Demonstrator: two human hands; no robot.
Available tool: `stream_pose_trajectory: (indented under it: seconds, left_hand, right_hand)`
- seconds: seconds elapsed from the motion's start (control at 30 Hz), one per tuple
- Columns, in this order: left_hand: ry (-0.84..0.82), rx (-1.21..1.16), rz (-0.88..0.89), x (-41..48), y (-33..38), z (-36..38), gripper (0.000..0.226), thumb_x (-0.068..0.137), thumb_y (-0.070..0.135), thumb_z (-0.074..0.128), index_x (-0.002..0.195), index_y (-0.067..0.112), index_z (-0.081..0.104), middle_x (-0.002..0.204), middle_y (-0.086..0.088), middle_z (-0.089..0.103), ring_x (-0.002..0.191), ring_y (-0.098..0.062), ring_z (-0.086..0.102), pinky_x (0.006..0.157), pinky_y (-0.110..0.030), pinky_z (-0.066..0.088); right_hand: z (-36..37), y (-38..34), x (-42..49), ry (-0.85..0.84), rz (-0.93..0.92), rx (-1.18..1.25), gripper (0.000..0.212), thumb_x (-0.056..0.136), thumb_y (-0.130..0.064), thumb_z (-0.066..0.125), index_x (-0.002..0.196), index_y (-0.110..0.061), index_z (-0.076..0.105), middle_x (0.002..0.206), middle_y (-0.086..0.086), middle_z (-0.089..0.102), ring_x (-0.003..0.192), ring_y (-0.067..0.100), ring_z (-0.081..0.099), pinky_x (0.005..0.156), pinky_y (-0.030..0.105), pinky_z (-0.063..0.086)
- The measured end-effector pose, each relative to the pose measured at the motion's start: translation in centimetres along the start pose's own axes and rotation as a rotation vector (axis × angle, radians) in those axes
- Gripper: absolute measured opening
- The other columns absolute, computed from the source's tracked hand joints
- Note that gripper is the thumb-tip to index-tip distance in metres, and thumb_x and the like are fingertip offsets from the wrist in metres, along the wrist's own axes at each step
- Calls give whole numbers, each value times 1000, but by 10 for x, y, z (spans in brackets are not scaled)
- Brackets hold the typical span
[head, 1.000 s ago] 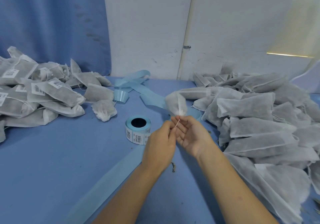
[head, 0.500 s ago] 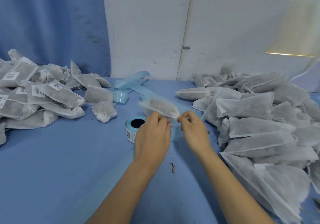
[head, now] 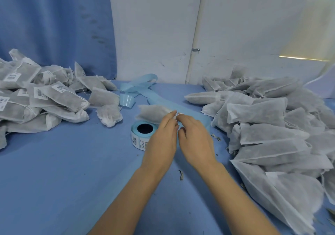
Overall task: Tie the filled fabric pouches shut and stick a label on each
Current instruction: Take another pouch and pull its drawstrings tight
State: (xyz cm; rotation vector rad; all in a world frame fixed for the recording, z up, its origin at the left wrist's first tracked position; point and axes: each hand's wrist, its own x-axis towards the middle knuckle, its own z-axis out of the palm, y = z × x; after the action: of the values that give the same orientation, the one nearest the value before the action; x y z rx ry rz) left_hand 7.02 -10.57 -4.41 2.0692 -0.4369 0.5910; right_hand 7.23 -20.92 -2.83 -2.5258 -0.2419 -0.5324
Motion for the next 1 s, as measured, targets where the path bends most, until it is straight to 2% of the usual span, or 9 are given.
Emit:
stream_pose_trajectory:
  seconds: [0.13, 0.2, 0.3, 0.37, 0.53, 0.63, 0.7, 0.87, 1.0]
  left_hand:
    - [106, -305, -114, 5, 0, 1, 21, 98, 2, 44, 113, -4, 57, 123, 20, 48, 106, 26, 42, 87, 2, 31]
    - [114, -353, -114, 6, -2, 1, 21, 98, 3, 44, 113, -1, 58, 122, 19, 51, 106, 26, 42, 91, -1, 33]
    - [115, -397, -90, 8, -4, 1, 22, 99, 2, 43, 114, 0, 58, 126, 15, 52, 110, 23, 43, 94, -2, 32]
    - [105, -439, -82, 10, -5, 1, 22, 99, 3, 43, 115, 1, 58, 124, 19, 54, 112, 19, 46, 92, -3, 34]
    - [58, -560, -117, 9, -2, 2, 22, 99, 4, 44, 91, 20, 57, 115, 16, 61, 109, 4, 56, 92, -13, 40]
    - [52, -623, -182, 9, -4, 2, 23, 99, 4, 44, 89, 18, 60, 110, -4, 64, 99, -7, 61, 91, -24, 44]
    - [49, -677, -219, 9, -3, 1, 23, 98, 4, 45, 90, 17, 62, 100, -4, 67, 94, -11, 64, 90, -28, 48]
    - [5, -554, -198, 6, 0, 3, 19, 97, 9, 48, 86, 15, 62, 79, 14, 66, 81, -1, 62, 81, -16, 47]
    - [-41, -368, -123, 2, -1, 2, 25, 98, 15, 49, 76, 27, 54, 70, 19, 61, 68, 0, 53, 63, -9, 39]
  right_hand:
    - [8, 2, -3, -13, -31, 72, 52, 95, -11, 43, 144, -28, 42, 153, -15, 34, 135, 10, 38, 100, 27, 37]
    - [14, 3, -4, 0, -54, 106, 57, 93, -8, 44, 145, -29, 40, 154, -17, 31, 135, 9, 37, 100, 27, 40]
    - [18, 6, -5, 72, -53, 173, 58, 93, -9, 45, 144, -34, 40, 151, -27, 30, 131, 0, 36, 87, 3, 30]
    - [20, 7, -6, 134, -51, 239, 55, 95, -11, 45, 144, -35, 41, 143, -36, 28, 128, -3, 39, 85, -3, 28]
    - [16, 6, -7, 281, -119, 413, 49, 94, -13, 41, 131, -44, 41, 134, -37, 38, 116, -20, 41, 98, 16, 36]
    - [14, 4, -8, 301, -81, 533, 45, 97, -7, 48, 120, -46, 51, 127, -27, 53, 118, -11, 49, 100, 21, 40]
    - [12, 2, -8, 325, 1, 655, 42, 96, -5, 53, 106, -46, 60, 116, -25, 62, 113, -2, 56, 95, 17, 42]
    - [6, 2, -6, 399, 156, 830, 31, 92, -7, 60, 93, -37, 70, 93, -22, 71, 83, -4, 63, 71, 7, 42]
    - [4, 8, -2, 406, 266, 911, 23, 89, -10, 65, 92, -32, 72, 80, -26, 71, 76, -1, 59, 73, 14, 47]
